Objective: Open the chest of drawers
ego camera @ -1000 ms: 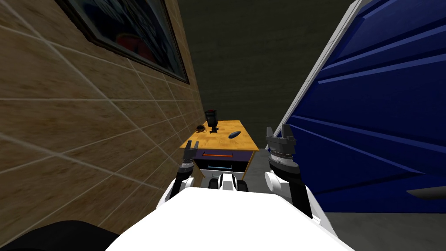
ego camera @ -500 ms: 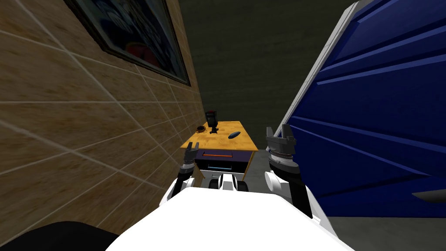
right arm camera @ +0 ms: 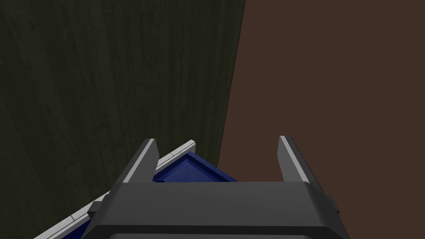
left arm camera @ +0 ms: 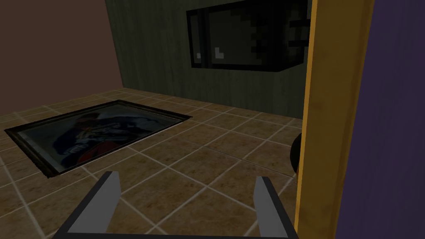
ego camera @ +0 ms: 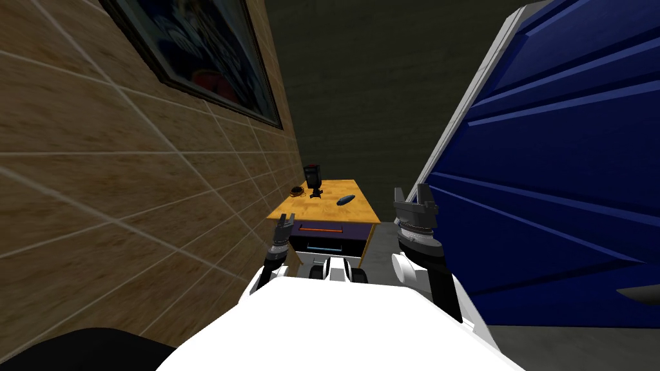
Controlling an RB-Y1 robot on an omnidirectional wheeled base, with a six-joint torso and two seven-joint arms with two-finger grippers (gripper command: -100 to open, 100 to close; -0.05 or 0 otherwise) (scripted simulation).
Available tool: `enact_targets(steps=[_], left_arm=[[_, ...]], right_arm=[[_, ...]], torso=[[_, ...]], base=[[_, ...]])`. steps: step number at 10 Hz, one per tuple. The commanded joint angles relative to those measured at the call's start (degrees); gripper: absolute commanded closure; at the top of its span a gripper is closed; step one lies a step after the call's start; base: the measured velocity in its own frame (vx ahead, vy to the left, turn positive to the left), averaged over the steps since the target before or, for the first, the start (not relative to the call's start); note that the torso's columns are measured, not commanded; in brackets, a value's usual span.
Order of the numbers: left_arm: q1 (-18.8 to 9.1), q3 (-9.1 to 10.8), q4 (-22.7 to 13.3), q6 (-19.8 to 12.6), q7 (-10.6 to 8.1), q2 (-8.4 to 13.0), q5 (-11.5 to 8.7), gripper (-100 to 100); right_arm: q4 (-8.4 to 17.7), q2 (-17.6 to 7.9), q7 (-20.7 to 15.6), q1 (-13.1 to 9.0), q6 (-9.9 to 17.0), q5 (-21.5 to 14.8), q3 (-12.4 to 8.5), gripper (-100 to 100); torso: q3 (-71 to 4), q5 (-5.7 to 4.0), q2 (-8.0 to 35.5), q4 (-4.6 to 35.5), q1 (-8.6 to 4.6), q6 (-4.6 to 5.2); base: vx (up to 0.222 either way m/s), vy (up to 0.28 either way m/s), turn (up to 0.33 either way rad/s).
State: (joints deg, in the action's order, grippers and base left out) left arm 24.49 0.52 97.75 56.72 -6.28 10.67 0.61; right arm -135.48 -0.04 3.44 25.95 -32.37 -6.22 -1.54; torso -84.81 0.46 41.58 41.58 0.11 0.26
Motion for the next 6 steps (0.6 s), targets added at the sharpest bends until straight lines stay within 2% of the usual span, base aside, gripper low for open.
enact_targets(steps=[1,2,5,6], left_arm=[[-0.15,-0.80,-3.91,1.15,0.27,0.00,0.53,-100],[-0.64,-1.00,-5.23,3.15,0.52,0.07,0.77,-100],[-0.64,-1.00,-6.64,3.15,0.52,0.07,0.77,-100],[-1.14,-1.20,-8.16,5.15,0.77,0.12,1.00,-100]], right_arm=[[0.00,0.00,0.00,0.00,0.00,0.00,0.00,0],[0.00,0.00,0.00,0.00,0.00,0.00,0.00,0],[0.00,0.00,0.00,0.00,0.00,0.00,0.00,0],[0.00,0.00,0.00,0.00,0.00,0.00,0.00,0]], torso=[[-0.02,0.02,-0.05,-0.04,-0.01,0.00],[-0.03,0.04,-0.09,-0.08,-0.02,0.02],[-0.04,-0.01,-0.09,-0.06,-0.15,0.09],[-0.04,-0.02,-0.07,-0.03,-0.13,0.08]], base=[[0.008,-0.013,0.010],[0.010,-0.020,0.015],[0.003,-0.006,0.002],[0.010,-0.016,0.008]])
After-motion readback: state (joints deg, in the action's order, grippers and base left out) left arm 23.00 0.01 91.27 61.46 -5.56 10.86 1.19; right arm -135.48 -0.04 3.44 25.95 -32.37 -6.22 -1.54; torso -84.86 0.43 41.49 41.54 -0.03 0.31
